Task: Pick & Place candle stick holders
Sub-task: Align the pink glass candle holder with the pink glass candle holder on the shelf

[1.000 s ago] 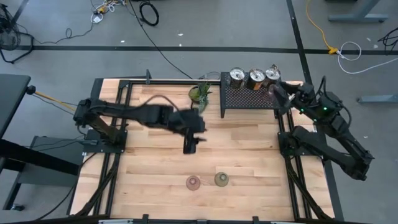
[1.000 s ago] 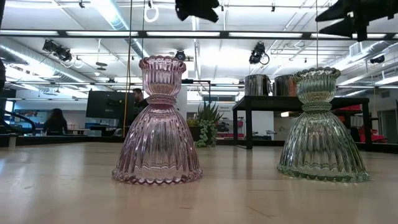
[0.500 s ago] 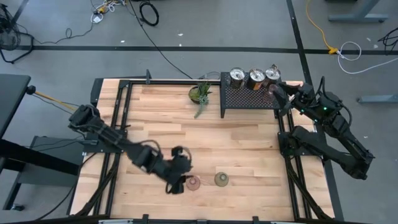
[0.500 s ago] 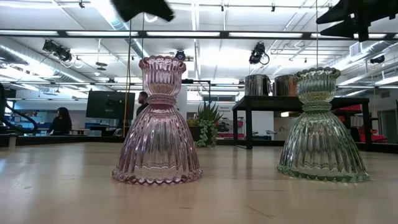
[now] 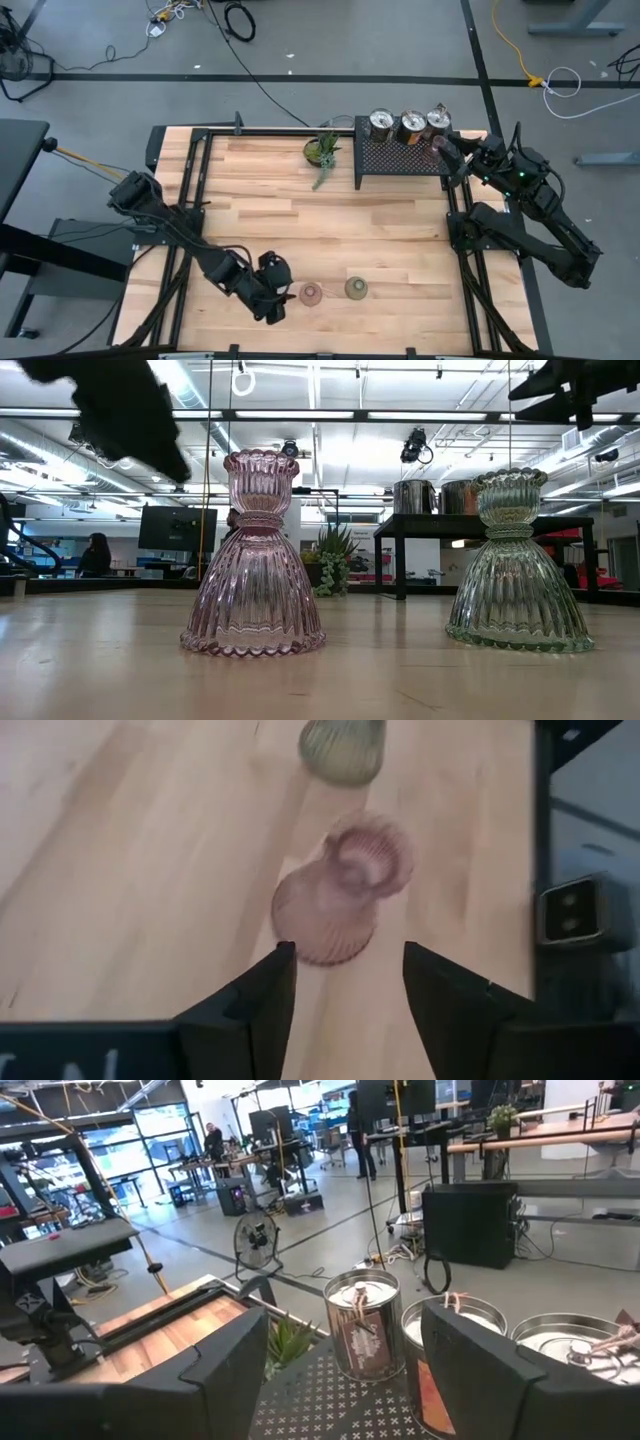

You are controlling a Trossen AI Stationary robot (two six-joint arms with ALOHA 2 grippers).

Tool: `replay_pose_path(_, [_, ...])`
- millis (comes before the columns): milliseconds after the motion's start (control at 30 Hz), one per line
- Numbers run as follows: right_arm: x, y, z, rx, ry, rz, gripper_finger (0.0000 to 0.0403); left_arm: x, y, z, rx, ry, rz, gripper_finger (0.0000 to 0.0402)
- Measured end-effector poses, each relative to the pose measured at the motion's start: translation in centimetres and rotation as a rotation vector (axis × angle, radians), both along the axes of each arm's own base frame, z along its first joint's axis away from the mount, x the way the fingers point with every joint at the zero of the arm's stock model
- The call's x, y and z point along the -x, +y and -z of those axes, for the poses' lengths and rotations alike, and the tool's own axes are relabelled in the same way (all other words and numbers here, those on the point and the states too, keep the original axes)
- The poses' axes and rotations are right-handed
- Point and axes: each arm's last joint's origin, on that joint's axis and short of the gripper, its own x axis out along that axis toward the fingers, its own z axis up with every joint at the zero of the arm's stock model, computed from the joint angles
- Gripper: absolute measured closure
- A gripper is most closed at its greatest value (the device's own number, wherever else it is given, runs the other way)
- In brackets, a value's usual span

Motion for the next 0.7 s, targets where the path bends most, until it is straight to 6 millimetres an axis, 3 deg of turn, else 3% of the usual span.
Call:
replay_pose_path(367, [0.0, 0.0, 0.1, -0.002, 0.016, 0.014, 0.0142, -2.0, -0.9, 3.4, -0.03, -0.031, 0.013, 0.0138])
replay_pose_path(700, [0.0, 0.0, 0.4, -0.018, 0.036, 0.013, 0.0142, -3.5, -0.3, 4.9, -0.047, -0.058, -0.04, 0.0127])
